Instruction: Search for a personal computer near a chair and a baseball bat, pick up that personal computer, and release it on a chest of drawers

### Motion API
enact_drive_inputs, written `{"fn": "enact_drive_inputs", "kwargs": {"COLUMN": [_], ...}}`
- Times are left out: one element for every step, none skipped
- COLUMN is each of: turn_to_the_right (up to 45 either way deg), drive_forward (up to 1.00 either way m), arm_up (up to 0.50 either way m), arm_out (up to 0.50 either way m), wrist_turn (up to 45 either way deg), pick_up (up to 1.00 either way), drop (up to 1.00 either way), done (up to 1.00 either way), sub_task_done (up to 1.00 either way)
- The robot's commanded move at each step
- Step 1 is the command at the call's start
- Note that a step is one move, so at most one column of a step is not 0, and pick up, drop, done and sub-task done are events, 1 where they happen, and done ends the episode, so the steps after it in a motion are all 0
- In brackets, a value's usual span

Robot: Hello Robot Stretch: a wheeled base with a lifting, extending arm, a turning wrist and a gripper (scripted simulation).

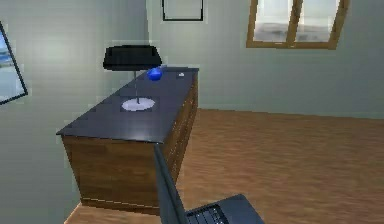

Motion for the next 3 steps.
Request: {"fn": "enact_drive_inputs", "kwargs": {"turn_to_the_right": [-3.0,0.0,-6.0], "drive_forward": [0.0,0.5,0.0], "arm_up": [0.0,0.0,0.0], "arm_out": [0.0,0.0,0.0], "wrist_turn": [0.0,0.0,0.0], "pick_up": [0.0,0.0,0.0], "drop": [0.0,0.0,0.0], "done": [0.0,0.0,0.0], "sub_task_done": [0.0,0.0,0.0]}}
